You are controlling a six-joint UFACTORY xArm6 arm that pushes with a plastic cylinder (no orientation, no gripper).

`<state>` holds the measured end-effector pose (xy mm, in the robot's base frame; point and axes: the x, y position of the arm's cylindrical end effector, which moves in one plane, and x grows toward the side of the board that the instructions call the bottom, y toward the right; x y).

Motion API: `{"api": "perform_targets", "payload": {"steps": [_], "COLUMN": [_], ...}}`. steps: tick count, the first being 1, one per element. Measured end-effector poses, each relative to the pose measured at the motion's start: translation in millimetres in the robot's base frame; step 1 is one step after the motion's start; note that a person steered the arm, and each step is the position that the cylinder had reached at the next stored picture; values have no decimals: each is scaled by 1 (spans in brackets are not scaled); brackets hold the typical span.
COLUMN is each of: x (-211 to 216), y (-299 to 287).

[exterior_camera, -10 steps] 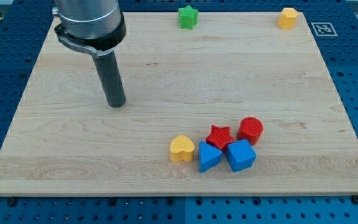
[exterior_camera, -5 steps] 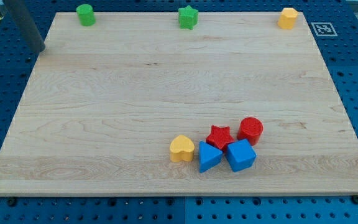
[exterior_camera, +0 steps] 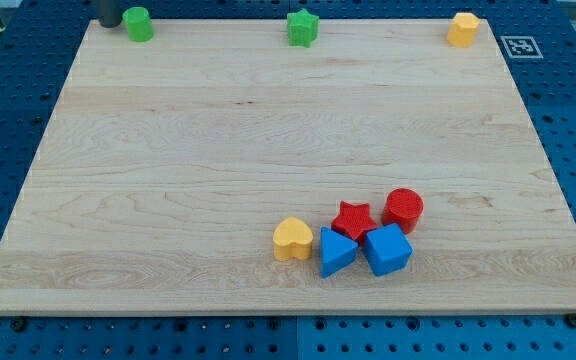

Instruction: Push the green circle to the center

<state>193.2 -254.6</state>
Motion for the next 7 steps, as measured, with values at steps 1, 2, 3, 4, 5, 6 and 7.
{"api": "perform_targets", "payload": {"steps": [1,2,3,4,5,6,7], "x": [0,18,43,57,55,61,79], "y": [39,61,91,132,153,186,215]}}
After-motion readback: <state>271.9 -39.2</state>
